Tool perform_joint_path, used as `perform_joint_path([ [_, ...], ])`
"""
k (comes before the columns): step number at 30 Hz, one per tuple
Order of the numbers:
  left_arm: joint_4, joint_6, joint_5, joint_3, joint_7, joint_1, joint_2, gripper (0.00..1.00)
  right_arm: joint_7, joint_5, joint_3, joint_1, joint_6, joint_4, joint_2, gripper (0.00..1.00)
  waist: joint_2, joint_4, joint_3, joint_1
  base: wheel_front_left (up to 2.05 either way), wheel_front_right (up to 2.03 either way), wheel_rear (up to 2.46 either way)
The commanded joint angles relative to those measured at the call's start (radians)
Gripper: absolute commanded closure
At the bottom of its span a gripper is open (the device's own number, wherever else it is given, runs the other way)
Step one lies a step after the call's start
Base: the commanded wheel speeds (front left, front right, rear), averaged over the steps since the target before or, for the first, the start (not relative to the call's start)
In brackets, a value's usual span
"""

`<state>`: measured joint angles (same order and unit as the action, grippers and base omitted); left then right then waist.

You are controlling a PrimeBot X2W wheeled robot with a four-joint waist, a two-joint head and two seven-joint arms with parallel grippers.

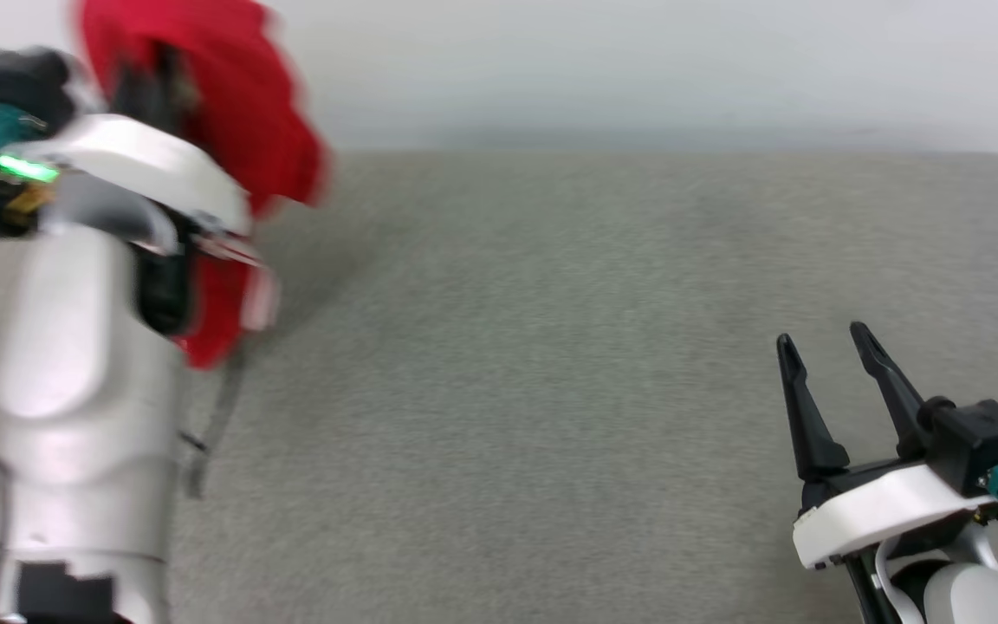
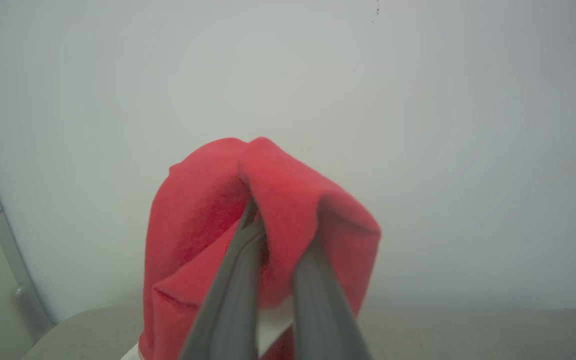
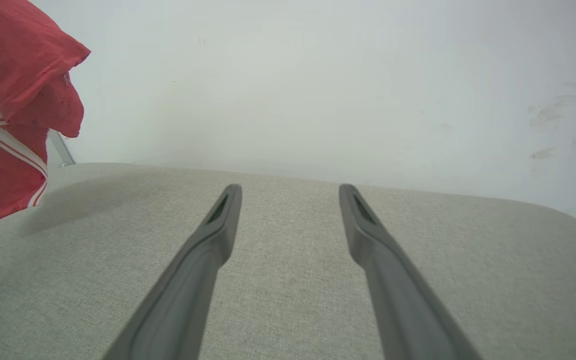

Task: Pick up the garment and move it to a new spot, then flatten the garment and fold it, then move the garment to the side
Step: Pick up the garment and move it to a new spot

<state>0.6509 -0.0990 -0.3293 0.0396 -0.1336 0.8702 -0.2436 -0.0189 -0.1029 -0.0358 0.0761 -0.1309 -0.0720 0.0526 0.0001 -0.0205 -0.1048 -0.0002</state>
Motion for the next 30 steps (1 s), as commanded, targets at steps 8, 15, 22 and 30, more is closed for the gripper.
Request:
perform_joint_path([
  [8,-0.178,-0.007,-0.021,0.150,0.081,-0.195,0.157,1.00,0.023,-0.011,0.018,-0.050,0.000,-0.027,-0.004,0.00,-0.0001,0.156,0.046,0.0002,0.00,0.00,0.00],
  [15,-0.210,-0.021,-0.069,0.363,0.145,-0.378,0.189,1.00,0.019,-0.032,0.017,-0.054,0.000,-0.030,-0.004,0.00,-0.0001,0.201,-0.012,0.0002,0.00,0.00,0.00],
  [22,-0.162,-0.019,-0.104,0.527,0.160,-0.490,0.192,0.00,0.003,-0.043,0.013,-0.035,0.000,-0.013,-0.004,0.00,-0.0001,0.192,-0.043,0.0002,0.00,0.00,0.00],
  [30,-0.226,0.026,-0.085,0.548,-0.005,-0.508,0.192,0.00,0.011,-0.020,0.028,-0.048,0.000,0.001,-0.004,0.00,-0.0001,0.120,0.012,0.0002,0.00,0.00,0.00],
])
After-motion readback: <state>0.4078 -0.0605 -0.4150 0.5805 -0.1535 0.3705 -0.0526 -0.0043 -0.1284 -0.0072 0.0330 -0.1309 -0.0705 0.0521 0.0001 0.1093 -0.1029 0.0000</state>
